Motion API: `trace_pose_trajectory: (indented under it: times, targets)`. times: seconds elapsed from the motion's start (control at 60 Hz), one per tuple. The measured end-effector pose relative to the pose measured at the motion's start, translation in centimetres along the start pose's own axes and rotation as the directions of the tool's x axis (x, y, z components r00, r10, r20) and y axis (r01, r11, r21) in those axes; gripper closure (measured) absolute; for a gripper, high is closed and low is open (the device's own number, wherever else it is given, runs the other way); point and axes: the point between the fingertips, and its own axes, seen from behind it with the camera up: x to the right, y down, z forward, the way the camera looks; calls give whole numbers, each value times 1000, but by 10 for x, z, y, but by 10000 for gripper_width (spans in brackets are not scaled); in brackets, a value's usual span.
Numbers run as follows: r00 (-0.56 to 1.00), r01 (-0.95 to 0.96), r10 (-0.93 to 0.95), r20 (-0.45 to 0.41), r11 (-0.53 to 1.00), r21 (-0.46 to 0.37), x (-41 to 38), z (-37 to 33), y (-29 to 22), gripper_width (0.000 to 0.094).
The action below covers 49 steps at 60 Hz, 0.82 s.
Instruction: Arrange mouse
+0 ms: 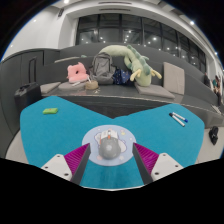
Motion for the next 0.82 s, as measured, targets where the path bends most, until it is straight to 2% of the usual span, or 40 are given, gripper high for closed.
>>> trace_pose_trajectory:
  times: [0.15,0.25,0.45,0.817]
  targets:
    - [999,11,-12,33,999,37,-10,-94,22,83]
    - [999,18,-20,43,999,30,-15,-136,47,82]
    - [1000,-1,1,9,1000,22,-10,-171,80,82]
    - [998,16,-11,-58,997,79,10,-192,68,80]
